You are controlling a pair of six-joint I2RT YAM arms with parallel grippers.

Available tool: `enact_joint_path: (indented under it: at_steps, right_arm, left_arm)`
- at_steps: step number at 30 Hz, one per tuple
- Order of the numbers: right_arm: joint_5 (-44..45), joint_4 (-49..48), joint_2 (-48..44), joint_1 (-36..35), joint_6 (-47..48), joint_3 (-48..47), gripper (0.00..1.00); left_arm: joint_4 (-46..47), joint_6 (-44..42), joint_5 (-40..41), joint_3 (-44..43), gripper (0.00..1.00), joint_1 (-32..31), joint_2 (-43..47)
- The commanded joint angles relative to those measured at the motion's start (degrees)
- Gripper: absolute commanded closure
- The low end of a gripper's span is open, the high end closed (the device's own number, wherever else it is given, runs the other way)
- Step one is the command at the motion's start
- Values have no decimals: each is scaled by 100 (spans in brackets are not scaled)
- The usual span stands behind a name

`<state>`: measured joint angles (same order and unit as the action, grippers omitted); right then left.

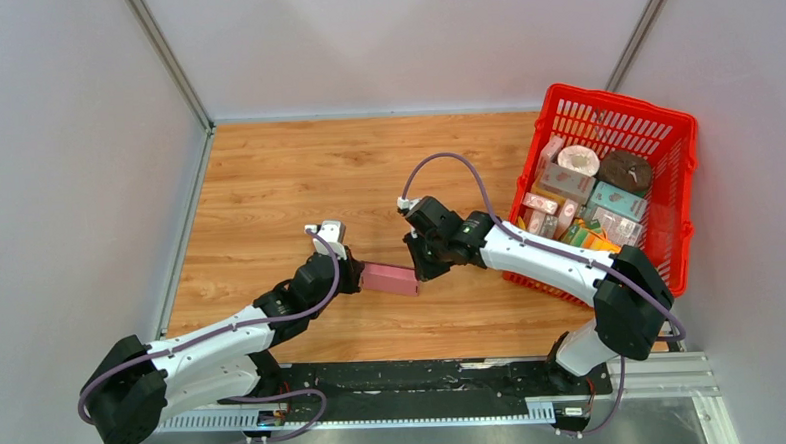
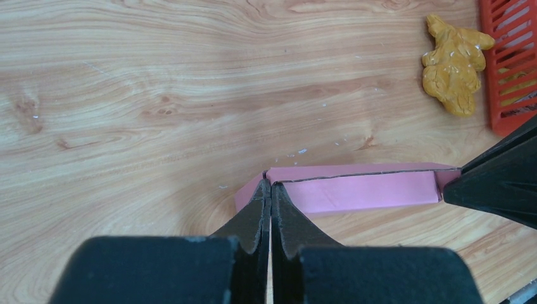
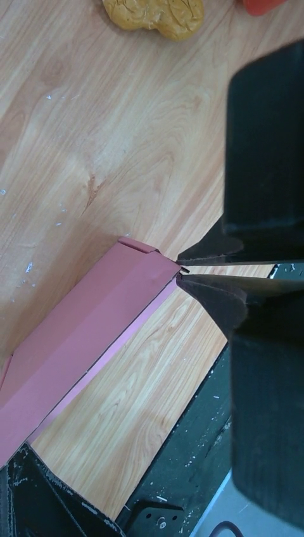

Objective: Fold the paper box

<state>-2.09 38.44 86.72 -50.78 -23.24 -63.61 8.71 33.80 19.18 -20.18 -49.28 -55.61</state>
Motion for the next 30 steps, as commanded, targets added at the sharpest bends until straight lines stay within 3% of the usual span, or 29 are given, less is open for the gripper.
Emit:
enact_joint_path:
  at_steps: [1,9,19,30]
  right_arm:
    - [-212,-328,-15,25,-110,-204,90]
    - [-555,-231,82,95,-663,-345,100]
    - [-1521,-556,187,394,-1357,-257,100]
    - [-1716,-960,179,596,-1911,42,100]
  left_arm:
    - [-836,74,-187,164,100,-91,-125]
    - [-836,91,-187,164,100,-135,-160]
    - [-818,109,-134,190,100,-161,-187]
    - [-774,144,-143,225,100,-205,-204]
